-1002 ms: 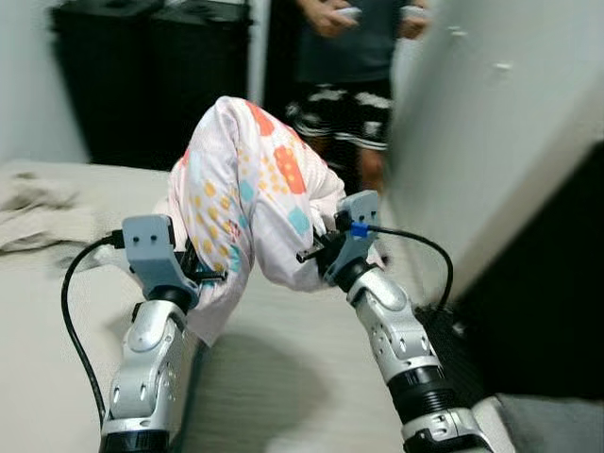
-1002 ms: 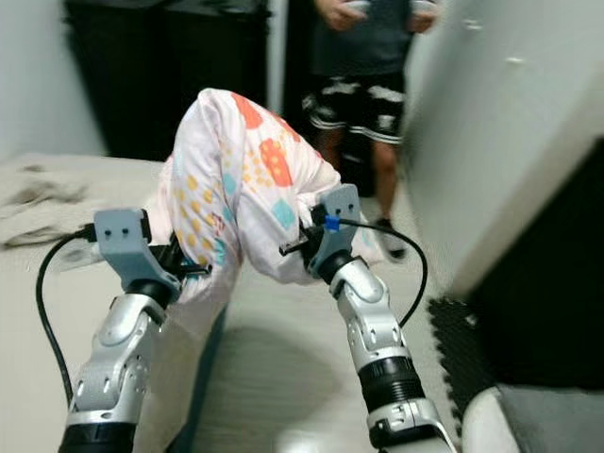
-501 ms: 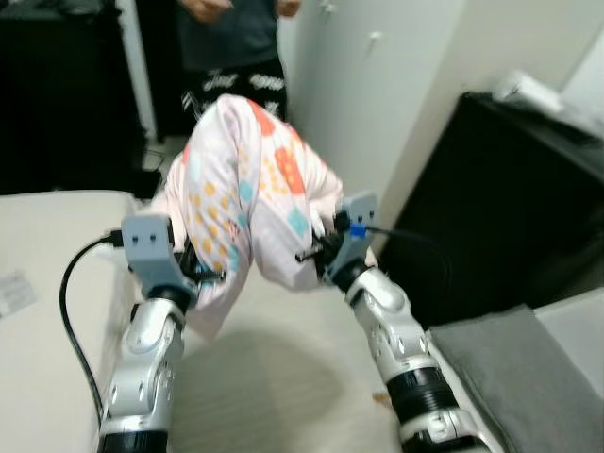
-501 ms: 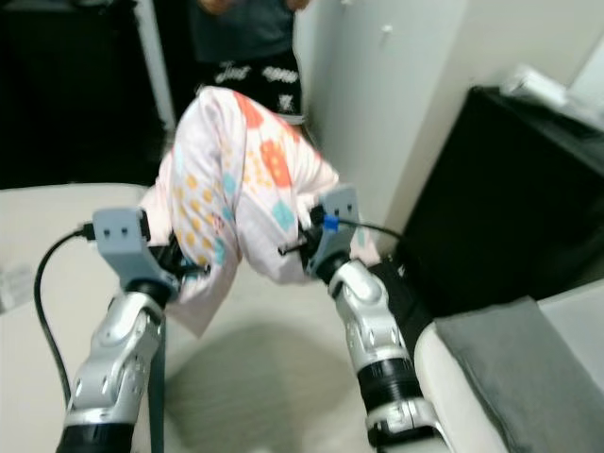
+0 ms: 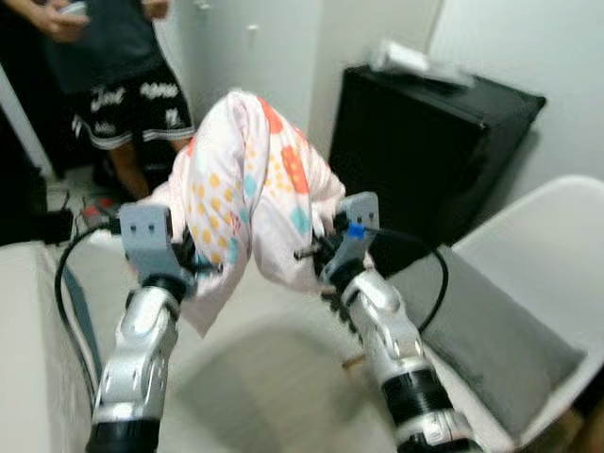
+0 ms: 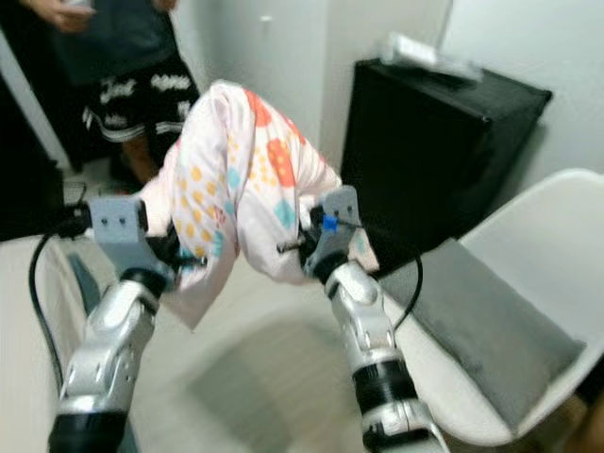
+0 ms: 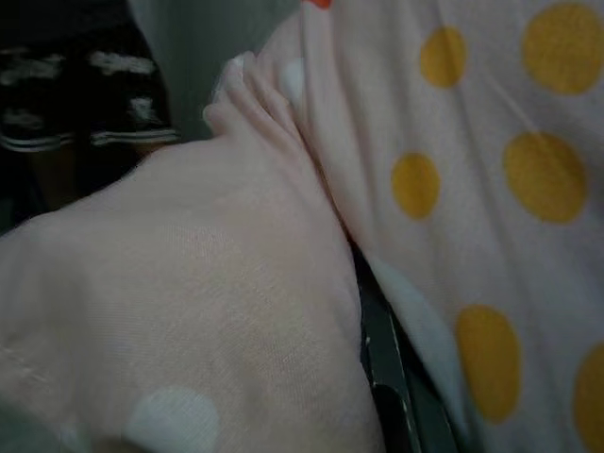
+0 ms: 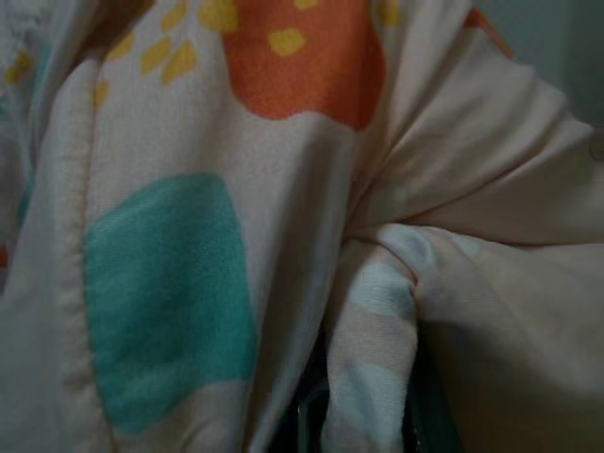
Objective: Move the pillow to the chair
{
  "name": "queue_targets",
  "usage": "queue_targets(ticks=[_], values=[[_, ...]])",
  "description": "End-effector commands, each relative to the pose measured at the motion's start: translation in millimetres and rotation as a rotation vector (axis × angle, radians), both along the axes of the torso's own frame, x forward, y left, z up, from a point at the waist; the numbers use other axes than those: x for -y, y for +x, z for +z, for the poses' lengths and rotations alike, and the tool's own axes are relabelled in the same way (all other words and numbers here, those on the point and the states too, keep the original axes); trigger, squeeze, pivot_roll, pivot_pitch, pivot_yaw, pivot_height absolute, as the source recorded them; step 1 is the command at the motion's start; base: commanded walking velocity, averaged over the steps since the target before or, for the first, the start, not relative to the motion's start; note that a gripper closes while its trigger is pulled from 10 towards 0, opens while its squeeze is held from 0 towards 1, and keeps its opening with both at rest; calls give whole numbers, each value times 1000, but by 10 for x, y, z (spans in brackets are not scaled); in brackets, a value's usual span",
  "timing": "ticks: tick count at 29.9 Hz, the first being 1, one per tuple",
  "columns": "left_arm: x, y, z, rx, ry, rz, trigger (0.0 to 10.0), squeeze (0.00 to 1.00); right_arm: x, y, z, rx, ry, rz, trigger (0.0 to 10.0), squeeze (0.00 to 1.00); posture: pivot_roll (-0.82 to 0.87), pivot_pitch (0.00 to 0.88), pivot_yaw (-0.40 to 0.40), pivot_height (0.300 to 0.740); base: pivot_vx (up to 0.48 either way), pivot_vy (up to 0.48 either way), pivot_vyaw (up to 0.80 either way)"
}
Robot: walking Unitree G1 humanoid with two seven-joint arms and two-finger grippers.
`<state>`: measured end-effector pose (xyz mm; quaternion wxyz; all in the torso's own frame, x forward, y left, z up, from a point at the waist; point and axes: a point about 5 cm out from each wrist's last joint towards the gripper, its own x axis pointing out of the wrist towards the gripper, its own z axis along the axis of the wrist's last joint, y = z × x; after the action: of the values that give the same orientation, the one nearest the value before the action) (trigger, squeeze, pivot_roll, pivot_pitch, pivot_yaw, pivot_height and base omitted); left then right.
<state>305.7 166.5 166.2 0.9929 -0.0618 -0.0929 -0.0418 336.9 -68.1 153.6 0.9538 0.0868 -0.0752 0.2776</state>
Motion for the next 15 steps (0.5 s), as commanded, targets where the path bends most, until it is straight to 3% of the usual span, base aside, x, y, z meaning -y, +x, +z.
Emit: queue_targets(ticks=[1,15], values=[[185,30,123,51,-5,-98,10000,0,-121,-47,55,42,-12,58,10000,0,97,53,48,740,0,0,-800],[229,18,106,51,-10,-108,10000,0,-104,-40,64,46,-16,51,10000,0,93,51,35,740,0,0,-800]])
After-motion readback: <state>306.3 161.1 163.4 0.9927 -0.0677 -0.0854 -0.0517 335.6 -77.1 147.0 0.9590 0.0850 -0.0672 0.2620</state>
